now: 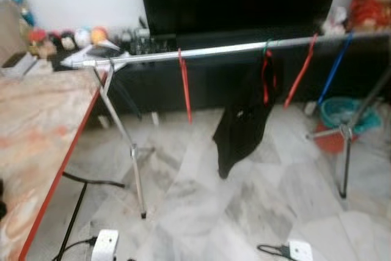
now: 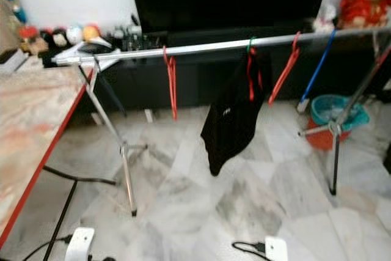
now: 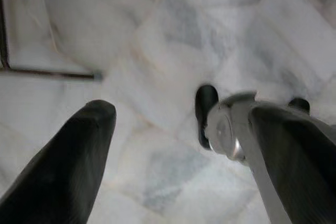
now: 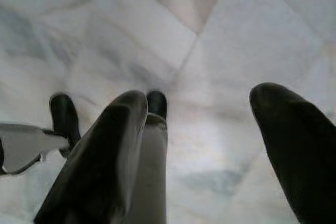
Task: Hang hanger
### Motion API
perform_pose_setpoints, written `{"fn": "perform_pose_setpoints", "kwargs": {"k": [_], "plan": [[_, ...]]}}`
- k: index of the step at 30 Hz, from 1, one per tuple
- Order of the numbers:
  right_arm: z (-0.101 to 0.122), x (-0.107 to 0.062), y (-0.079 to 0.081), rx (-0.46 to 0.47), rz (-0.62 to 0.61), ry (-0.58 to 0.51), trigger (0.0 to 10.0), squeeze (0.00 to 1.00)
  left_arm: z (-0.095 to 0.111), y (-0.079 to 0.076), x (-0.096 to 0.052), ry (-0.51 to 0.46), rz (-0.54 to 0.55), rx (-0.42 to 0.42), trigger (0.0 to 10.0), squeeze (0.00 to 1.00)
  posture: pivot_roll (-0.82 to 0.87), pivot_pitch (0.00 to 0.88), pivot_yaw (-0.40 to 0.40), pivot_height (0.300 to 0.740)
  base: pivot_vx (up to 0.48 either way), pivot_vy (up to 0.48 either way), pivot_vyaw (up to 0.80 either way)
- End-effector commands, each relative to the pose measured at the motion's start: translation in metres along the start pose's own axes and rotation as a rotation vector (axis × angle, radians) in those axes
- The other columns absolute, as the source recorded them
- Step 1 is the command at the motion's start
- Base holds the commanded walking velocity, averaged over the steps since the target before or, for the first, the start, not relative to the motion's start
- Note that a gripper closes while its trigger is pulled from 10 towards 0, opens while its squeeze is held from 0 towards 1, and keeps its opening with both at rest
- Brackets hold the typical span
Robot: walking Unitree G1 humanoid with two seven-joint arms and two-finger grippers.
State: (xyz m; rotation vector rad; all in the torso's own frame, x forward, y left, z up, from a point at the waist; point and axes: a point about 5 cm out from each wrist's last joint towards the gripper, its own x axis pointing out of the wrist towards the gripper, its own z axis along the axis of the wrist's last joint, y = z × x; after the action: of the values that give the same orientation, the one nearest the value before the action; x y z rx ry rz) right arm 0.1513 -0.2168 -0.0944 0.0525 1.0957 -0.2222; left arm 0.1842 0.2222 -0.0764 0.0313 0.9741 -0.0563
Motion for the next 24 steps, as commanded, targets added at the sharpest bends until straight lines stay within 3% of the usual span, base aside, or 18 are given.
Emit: {"fn": "perform_pose_setpoints", "kwargs": {"k": [1, 11, 24], "plan": [[-0.0007, 0.0002, 0.0078, 0.008, 0.018, 0.003, 10.0, 0.00, -0.0109, 0.0039, -0.0025, 0.035, 0.010, -0.009, 10.0, 0.00, 0.09, 0.000, 0.032, 0.732, -0.330, 0.000, 0.00], [-0.0003, 0.0003, 0.0082, 0.010, 0.018, 0.002, 10.0, 0.00, -0.0104, 0.0037, -0.0024, 0.036, 0.007, -0.009, 10.0, 0.00, 0.09, 0.000, 0.033, 0.732, -0.324, 0.000, 0.00], [0.0001, 0.0003, 0.0083, 0.008, 0.021, 0.001, 10.0, 0.00, -0.0109, 0.0038, -0.0023, 0.046, 0.010, -0.002, 10.0, 0.00, 0.09, 0.000, 0.030, 0.732, 0.000, 0.000, 0.00]]}}
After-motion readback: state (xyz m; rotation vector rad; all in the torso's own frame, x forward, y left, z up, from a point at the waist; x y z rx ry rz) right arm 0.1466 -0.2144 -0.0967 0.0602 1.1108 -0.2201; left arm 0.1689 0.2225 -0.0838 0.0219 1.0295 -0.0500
